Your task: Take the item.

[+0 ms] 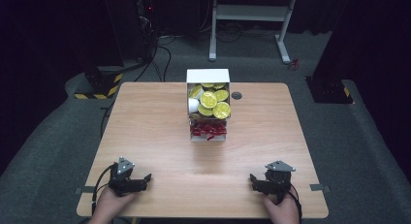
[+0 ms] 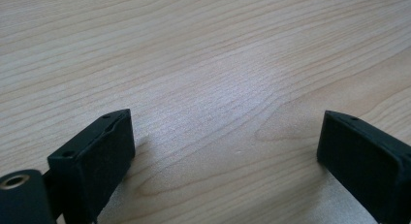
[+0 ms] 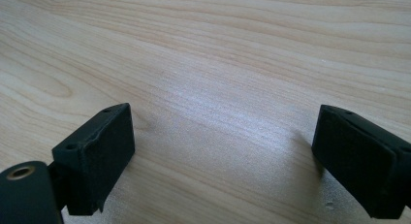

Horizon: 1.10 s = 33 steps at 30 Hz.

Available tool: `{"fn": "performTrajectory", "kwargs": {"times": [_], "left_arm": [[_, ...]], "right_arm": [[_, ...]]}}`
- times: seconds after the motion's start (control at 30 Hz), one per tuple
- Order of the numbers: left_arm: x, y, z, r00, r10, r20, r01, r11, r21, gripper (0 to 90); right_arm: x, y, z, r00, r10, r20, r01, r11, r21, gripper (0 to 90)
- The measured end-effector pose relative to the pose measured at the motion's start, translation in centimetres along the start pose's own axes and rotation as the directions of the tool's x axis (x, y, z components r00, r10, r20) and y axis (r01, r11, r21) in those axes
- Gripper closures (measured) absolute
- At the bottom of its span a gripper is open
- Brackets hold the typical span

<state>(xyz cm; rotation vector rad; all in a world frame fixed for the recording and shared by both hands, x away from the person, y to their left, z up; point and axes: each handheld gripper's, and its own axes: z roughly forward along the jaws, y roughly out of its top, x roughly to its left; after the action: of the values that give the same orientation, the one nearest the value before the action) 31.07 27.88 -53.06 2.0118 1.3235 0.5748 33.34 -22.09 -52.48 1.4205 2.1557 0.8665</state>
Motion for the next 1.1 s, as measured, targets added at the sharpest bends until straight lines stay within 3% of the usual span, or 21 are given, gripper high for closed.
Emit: {"fn": "performTrajectory", "kwargs": {"times": [0.53, 0.67, 0.8, 0.93, 1.1], "left_arm": [[0.0, 0.0, 0.0, 1.0000, 0.000, 0.001, 0.000, 1.0000, -0.001, 6.9], [0.1, 0.1, -0.2, 1.0000, 0.000, 0.000, 0.000, 1.0000, 0.006, 10.7], [0.1, 0.1, -0.4, 0.9996, -0.015, 0.023, 0.015, 0.9999, 0.001, 12.9], [-0.4, 0.5, -0.8, 0.9995, 0.004, 0.031, -0.003, 0.9994, -0.036, 12.9], [-0.8, 0.9, -1.2, 0.9975, 0.008, 0.071, -0.005, 0.9986, -0.052, 14.2]], "right_arm": [[0.0, 0.0, 0.0, 1.0000, 0.000, 0.000, 0.000, 1.000, 0.000, 8.0], [0.0, 0.0, 0.0, 1.0000, 0.000, 0.000, 0.000, 1.000, 0.000, 8.0], [0.0, 0.0, 0.0, 1.0000, 0.000, 0.000, 0.000, 1.000, 0.000, 8.0], [0.0, 0.0, 0.0, 1.0000, 0.000, 0.000, 0.000, 1.000, 0.001, 8.0], [0.0, 0.0, 0.0, 1.0000, -0.001, 0.000, 0.001, 1.000, 0.000, 8.0]]}}
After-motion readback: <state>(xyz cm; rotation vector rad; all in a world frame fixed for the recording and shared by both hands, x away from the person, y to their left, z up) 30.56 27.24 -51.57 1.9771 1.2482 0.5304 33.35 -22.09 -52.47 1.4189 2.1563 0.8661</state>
